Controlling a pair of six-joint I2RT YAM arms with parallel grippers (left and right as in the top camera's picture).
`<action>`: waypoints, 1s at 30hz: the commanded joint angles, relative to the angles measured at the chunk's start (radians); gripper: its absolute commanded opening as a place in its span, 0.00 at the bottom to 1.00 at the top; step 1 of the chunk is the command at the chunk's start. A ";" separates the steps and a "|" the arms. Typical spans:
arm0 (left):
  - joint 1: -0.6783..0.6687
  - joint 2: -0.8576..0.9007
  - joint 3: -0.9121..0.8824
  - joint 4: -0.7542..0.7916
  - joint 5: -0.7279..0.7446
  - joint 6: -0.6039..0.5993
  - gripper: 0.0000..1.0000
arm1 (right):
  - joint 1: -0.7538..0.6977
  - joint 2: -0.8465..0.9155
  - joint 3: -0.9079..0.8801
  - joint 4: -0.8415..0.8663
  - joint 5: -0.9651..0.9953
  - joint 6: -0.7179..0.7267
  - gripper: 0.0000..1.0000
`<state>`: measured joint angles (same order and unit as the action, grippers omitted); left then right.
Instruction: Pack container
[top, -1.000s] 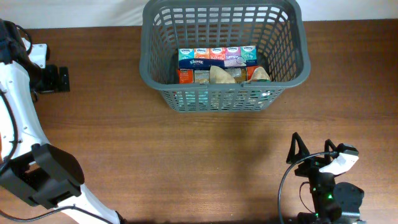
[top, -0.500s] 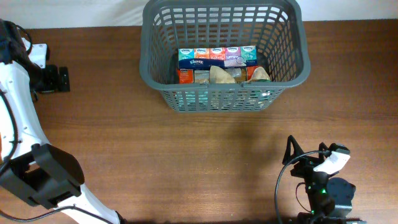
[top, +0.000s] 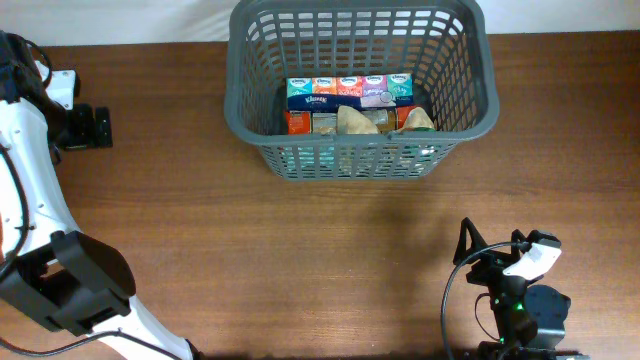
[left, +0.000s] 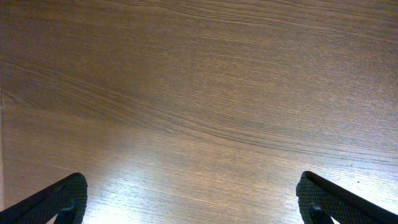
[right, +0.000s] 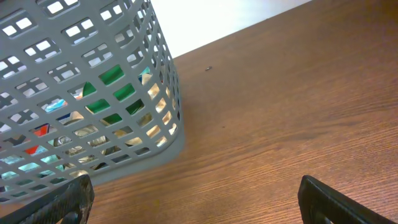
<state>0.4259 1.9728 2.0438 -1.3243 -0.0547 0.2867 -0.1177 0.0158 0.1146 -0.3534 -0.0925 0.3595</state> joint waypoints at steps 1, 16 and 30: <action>0.003 -0.002 -0.003 0.000 0.011 -0.013 0.99 | 0.006 -0.013 -0.010 0.006 -0.008 0.001 0.99; -0.003 -0.023 -0.003 0.000 0.011 -0.014 0.99 | 0.006 -0.013 -0.010 0.006 -0.008 0.001 0.99; -0.170 -0.570 -0.340 0.008 0.011 -0.013 0.99 | 0.006 -0.013 -0.010 0.006 -0.008 0.001 0.99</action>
<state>0.2790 1.5452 1.8275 -1.3109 -0.0509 0.2871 -0.1177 0.0158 0.1143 -0.3519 -0.0940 0.3595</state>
